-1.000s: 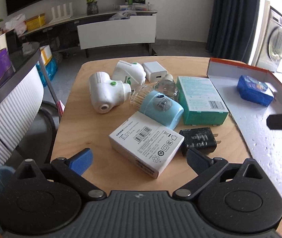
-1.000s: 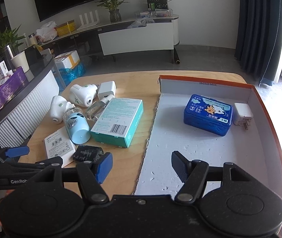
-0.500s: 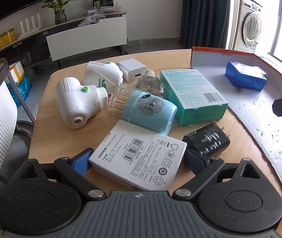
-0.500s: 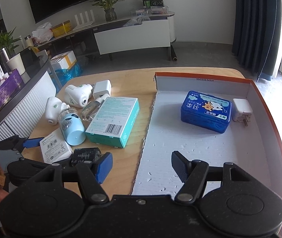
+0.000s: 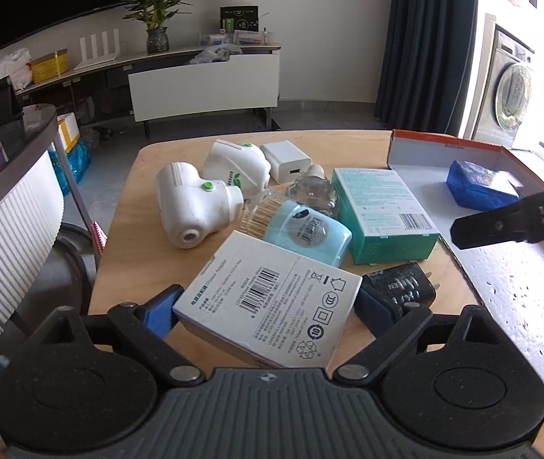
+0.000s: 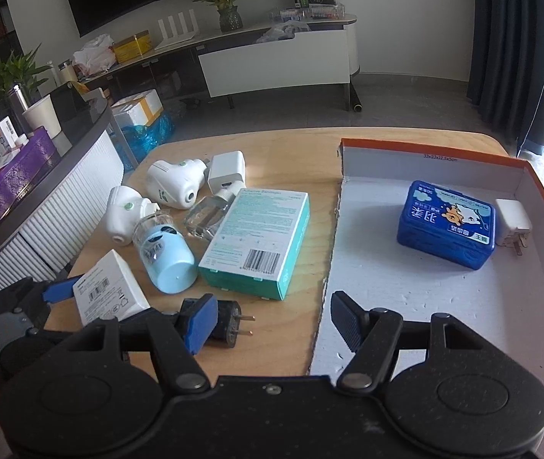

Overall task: Organize rigid objects
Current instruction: 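Grasp the white bandage box with the right gripper, then carry the white bandage box with the right gripper toward the cardboard box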

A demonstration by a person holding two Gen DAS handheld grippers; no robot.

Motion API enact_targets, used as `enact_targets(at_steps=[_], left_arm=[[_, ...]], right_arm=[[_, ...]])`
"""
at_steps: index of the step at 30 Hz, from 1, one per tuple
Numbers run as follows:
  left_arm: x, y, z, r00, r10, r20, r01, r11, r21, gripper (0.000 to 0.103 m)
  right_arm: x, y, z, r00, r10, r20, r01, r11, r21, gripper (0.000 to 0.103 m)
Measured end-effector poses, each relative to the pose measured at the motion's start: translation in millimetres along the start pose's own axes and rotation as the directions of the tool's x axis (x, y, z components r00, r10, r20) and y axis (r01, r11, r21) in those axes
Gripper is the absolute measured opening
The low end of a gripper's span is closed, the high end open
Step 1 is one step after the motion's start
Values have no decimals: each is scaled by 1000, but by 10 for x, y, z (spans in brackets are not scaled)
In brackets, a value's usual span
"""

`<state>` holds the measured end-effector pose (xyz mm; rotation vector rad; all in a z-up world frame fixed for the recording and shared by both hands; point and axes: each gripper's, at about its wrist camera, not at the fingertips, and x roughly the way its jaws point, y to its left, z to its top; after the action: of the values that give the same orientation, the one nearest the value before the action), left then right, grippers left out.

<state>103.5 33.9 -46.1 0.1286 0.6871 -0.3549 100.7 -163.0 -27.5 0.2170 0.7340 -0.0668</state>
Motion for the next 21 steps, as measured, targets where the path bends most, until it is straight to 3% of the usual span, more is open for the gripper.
enact_targets(at_steps=[8, 12, 18, 21], left_arm=[[-83, 71, 78, 999, 16, 46, -14, 999, -50, 97], [-49, 98, 80, 998, 40, 49, -37, 998, -57, 97], [-41, 150, 90, 997, 56, 51, -52, 995, -84, 97], [-44, 166, 92, 996, 69, 50, -64, 993, -104, 97]], right_arm=[[435, 191, 299, 999, -2, -35, 4, 998, 57, 84], [705, 273, 394, 997, -58, -56, 63, 994, 85, 92], [1037, 302, 476, 986, -131, -102, 138, 988, 65, 92], [1096, 288, 450, 984, -136, -112, 141, 989, 34, 85]])
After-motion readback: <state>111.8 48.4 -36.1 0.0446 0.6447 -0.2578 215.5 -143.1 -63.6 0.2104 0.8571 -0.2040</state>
